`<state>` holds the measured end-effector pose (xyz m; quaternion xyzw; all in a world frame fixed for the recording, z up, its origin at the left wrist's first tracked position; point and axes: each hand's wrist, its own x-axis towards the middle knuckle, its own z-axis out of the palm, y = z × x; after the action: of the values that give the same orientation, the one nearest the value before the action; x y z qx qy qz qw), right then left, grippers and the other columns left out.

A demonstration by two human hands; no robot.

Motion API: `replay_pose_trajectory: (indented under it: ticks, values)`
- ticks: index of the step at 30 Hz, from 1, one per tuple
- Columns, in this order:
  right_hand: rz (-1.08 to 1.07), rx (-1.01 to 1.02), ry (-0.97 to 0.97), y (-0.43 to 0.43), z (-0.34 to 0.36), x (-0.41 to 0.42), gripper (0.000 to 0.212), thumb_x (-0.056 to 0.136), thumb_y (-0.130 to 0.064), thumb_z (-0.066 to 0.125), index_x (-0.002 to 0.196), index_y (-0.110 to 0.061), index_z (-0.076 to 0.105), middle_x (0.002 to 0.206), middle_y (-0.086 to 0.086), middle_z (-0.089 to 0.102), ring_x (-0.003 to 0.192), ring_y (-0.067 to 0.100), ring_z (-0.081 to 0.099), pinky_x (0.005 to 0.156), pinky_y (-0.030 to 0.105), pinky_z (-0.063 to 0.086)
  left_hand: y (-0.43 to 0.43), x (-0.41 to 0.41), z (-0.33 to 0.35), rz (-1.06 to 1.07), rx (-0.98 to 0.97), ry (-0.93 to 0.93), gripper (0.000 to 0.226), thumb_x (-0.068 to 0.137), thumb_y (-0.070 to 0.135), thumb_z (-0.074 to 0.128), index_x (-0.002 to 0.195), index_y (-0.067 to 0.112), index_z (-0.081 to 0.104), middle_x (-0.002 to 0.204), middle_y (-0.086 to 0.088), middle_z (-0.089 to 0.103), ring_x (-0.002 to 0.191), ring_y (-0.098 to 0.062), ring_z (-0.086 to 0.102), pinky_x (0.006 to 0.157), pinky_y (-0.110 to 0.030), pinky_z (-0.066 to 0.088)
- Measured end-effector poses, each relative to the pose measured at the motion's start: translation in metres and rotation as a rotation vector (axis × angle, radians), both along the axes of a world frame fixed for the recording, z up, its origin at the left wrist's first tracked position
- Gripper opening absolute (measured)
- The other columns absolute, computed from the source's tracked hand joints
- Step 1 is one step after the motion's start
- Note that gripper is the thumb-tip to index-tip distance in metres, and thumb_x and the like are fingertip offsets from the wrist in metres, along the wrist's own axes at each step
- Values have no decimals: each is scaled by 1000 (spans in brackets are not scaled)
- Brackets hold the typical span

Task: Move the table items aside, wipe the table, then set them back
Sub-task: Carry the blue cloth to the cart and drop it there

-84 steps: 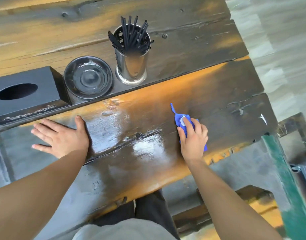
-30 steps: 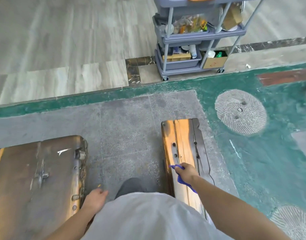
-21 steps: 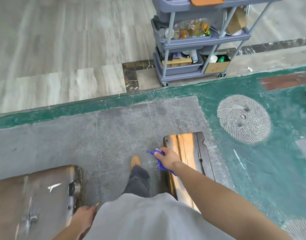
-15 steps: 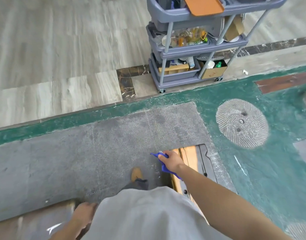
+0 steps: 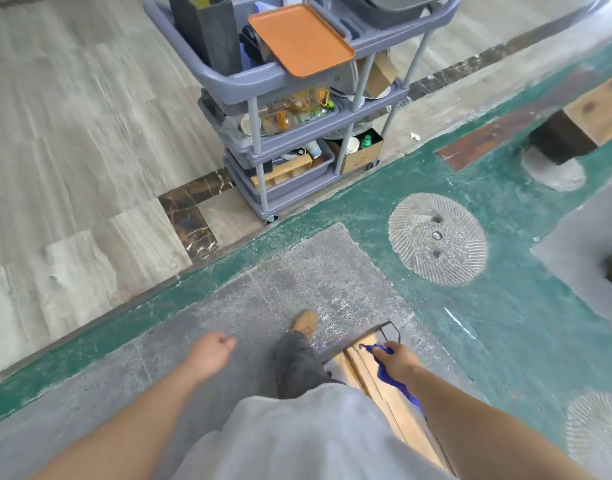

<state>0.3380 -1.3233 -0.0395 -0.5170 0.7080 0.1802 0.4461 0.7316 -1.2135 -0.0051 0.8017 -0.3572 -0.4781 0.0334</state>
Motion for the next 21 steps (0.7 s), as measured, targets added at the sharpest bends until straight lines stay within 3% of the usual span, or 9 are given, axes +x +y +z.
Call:
replay_pose_trajectory:
  ticks: [5, 9, 13, 17, 21]
  values:
    - [-88, 66, 74, -61, -27, -15, 21, 101, -39, 58, 96, -20, 63, 98, 8, 66, 108, 33, 69, 81, 30, 45, -118, 4, 7, -86, -28, 4, 36, 102, 22, 51, 68, 19, 43, 66, -1, 47, 63, -20, 43, 59, -35, 24]
    - [-86, 67, 38, -125, -4, 11, 21, 105, -39, 53, 101, -20, 59, 106, 9, 67, 100, 29, 64, 79, 27, 41, -184, 14, 11, -93, -23, -1, 29, 103, 25, 52, 75, 16, 50, 75, -6, 52, 69, -21, 47, 65, -34, 31]
    - [-65, 15, -37, -198, 9, 48, 27, 104, -46, 53, 97, -20, 61, 98, 6, 69, 100, 28, 68, 80, 30, 45, -229, 39, 9, -76, -22, -47, 30, 103, 30, 53, 78, 14, 57, 78, -3, 61, 69, -19, 54, 67, -33, 38]
    - [-18, -40, -157, -267, 31, 100, 25, 104, -43, 53, 98, -19, 59, 96, 6, 65, 90, 26, 61, 77, 30, 42, -256, 71, -7, -76, 38, -128, 41, 103, 32, 52, 64, 20, 46, 63, 2, 50, 60, -16, 47, 57, -32, 31]
    - [14, -83, -274, -334, 42, 150, 27, 105, -42, 54, 98, -16, 60, 90, 6, 64, 87, 28, 61, 77, 34, 43, -278, 103, -27, -17, 129, -164, 44, 103, 31, 54, 63, 16, 43, 61, -2, 46, 58, -20, 44, 58, -35, 27]
